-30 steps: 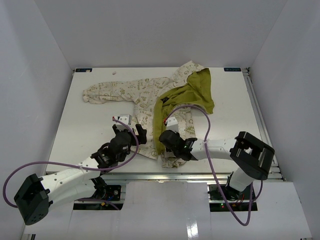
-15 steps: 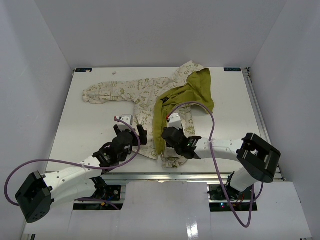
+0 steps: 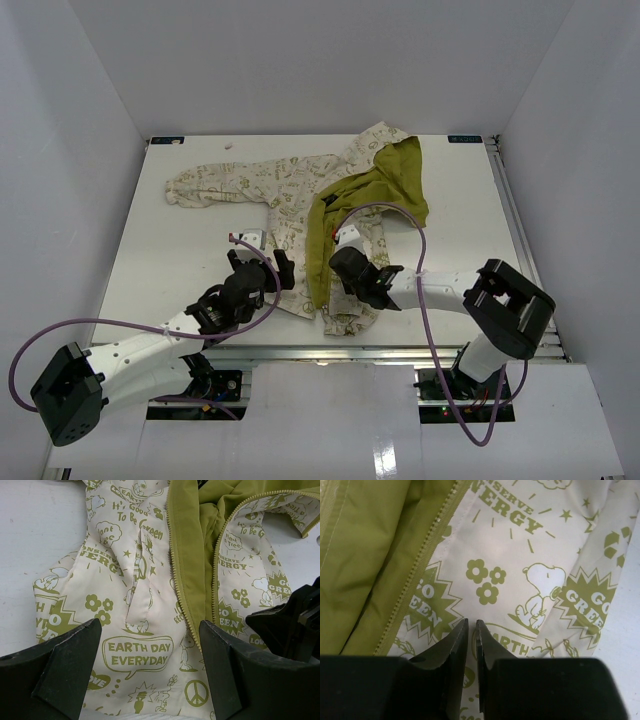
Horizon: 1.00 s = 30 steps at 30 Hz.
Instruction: Zip up the jacket
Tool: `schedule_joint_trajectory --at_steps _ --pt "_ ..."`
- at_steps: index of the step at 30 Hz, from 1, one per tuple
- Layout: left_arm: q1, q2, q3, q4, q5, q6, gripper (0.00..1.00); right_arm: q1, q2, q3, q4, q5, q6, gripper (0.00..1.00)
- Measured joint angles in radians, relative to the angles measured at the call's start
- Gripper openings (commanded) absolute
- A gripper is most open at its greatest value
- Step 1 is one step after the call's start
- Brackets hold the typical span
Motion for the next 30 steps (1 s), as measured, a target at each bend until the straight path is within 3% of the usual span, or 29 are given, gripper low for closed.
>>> schedule_joint_trajectory --at_steps 5,9,14,25,27,30 --pt "0.0 0.0 0.0 0.0 0.0 0.0 0.9 0.0 0.008 0.0 0.007 -0.011 -0.014 0.09" --pt "0.0 0.002 0.0 0.0 0.0 0.0 0.9 0.0 -0.004 0.001 -0.006 -0.008 -0.028 0.35" --pt "0.0 0.008 0.0 0.0 0.0 0.0 0.9 -0.002 -0.089 0.002 -0.018 -0.074 -0.076 0.52" --pt "0.0 0.008 0.0 0.0 0.0 0.0 0.9 -0.002 -0.029 0.014 -0.018 -0.212 -0.129 0.42" --pt "0.0 0.006 0.0 -0.001 0.0 0.0 0.9 -0.002 -0.005 0.016 -0.021 -0.216 -0.129 0.37" --pt "0.0 -0.005 0.0 -0.002 0.0 0.0 0.9 -0.002 0.023 0.023 -0.022 -0.206 -0.126 0.21"
